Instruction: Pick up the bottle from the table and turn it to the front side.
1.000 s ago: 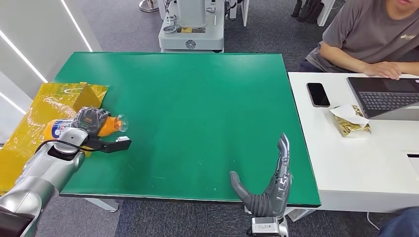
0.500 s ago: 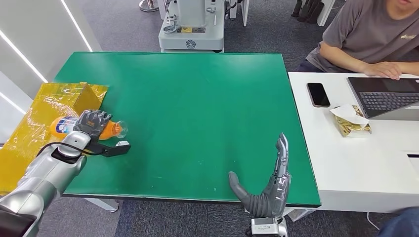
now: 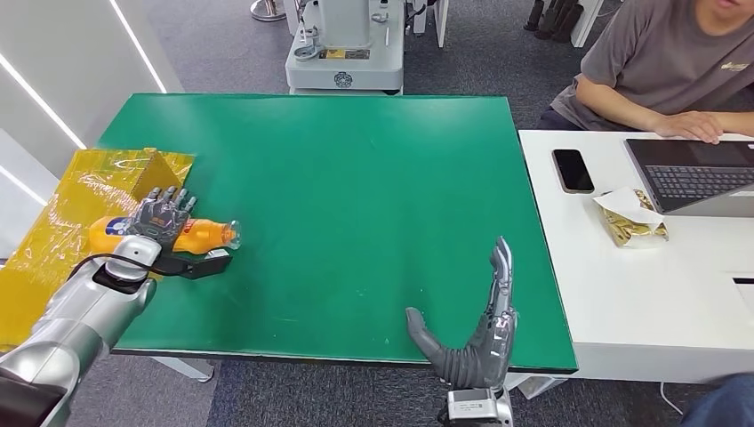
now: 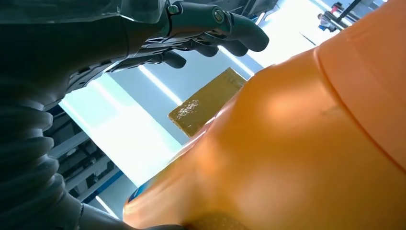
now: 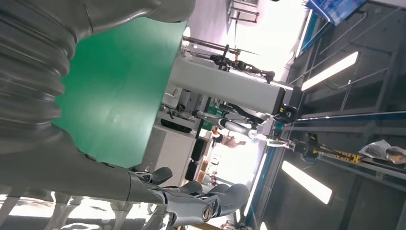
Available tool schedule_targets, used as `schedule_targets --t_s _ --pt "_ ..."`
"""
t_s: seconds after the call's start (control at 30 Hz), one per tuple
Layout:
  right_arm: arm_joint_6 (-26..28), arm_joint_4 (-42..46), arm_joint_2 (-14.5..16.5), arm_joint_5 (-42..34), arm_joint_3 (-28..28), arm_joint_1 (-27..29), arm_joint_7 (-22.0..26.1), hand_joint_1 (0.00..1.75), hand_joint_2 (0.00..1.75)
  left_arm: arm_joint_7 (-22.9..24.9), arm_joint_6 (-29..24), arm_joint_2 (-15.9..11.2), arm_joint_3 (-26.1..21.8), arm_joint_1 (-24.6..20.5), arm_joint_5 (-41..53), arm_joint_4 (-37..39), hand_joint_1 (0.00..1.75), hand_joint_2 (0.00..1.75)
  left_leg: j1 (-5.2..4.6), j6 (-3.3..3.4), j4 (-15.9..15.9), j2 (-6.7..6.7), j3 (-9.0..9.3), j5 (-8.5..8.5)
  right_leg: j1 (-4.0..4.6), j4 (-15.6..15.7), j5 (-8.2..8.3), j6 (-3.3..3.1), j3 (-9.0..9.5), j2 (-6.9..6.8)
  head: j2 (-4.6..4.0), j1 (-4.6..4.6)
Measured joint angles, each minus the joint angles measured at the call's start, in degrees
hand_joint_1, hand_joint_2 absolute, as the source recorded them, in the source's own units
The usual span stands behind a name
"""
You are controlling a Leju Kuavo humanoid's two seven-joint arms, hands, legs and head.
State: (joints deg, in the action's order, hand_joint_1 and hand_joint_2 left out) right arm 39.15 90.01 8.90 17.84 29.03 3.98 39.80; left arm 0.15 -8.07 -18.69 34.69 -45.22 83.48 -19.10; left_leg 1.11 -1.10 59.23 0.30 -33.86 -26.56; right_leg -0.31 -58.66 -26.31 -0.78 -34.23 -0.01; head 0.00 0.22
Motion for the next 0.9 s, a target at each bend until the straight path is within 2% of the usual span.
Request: schedule_targets --t_s 0.1,0.17,0.27,0.37,0.43,0.5,0.73,0.8,0.9 --pt "0.0 -0.4 0.0 0.0 0.0 -0.2 0.0 0.0 1.75 0.7 -0.9 -0.1 0.0 0.0 -0.2 0.0 0.0 1.75 0.0 0.0 0.0 0.0 -0.01 0.0 0.0 0.0 0.0 0.0 0.0 0.0 0.0 0.01" --pt "0.0 -0.6 0.0 0.1 0.0 -0.2 0.0 0.0 1.75 1.4 -4.2 -0.2 -0.4 0.2 -0.7 0.0 0.0 1.75 0.0 0.0 0.0 0.0 -0.01 0.0 0.0 0.0 0.0 0.0 -0.01 0.0 0.0 0.01" --pt "0.0 -0.6 0.0 0.2 -0.1 -0.2 0.0 0.0 1.75 1.5 -16.4 -0.2 -2.6 1.0 -3.5 -0.5 0.0 1.75 0.0 0.0 0.0 0.01 0.0 0.0 0.0 0.0 0.0 0.0 -0.03 0.01 0.0 0.01" --pt "0.0 -0.3 0.0 0.3 -0.3 0.2 0.0 0.0 1.75 -1.6 -28.6 0.2 -7.5 3.1 -7.5 -4.1 0.0 1.75 -0.01 0.0 0.0 0.02 0.01 0.0 -0.01 0.0 0.0 0.0 -0.05 0.02 0.0 0.01" --pt "0.0 0.0 0.0 0.3 -0.4 0.5 0.0 0.0 1.75 -6.0 -31.2 1.0 -12.5 5.2 -9.1 -9.4 0.0 1.75 -0.02 0.0 0.0 0.03 0.01 -0.01 -0.02 0.0 0.0 0.0 -0.06 0.04 0.0 0.01" --pt "0.0 0.2 0.0 0.3 -0.6 0.7 0.0 0.0 1.75 -13.5 -31.7 2.4 -19.1 7.3 -10.9 -15.3 0.0 1.75 -0.02 0.0 0.0 0.04 0.0 -0.01 -0.02 0.0 0.0 0.0 -0.07 0.07 0.0 0.01" --pt "0.0 0.6 -0.1 -0.7 -0.7 1.2 0.0 0.0 1.75 -36.7 -31.9 10.0 -43.2 10.3 -17.9 -28.8 0.0 1.75 -0.02 -0.01 0.0 0.07 0.0 -0.01 -0.02 0.0 0.0 0.0 -0.06 0.1 0.0 0.0" --pt "0.0 0.6 -0.2 -1.0 -0.6 1.2 0.0 0.0 1.75 -39.2 -31.9 11.9 -47.9 11.0 -19.6 -31.7 0.0 1.75 -0.02 -0.01 0.0 0.07 0.0 -0.01 -0.02 0.0 0.01 0.0 -0.05 0.1 0.0 0.0" --pt "0.0 0.6 -0.3 -1.0 -0.6 1.2 0.0 0.0 1.75 -39.7 -31.9 13.7 -51.4 12.2 -21.8 -34.9 0.0 1.75 -0.01 -0.01 0.0 0.06 0.0 -0.01 -0.01 0.0 0.01 -0.01 -0.05 0.09 0.0 0.0"
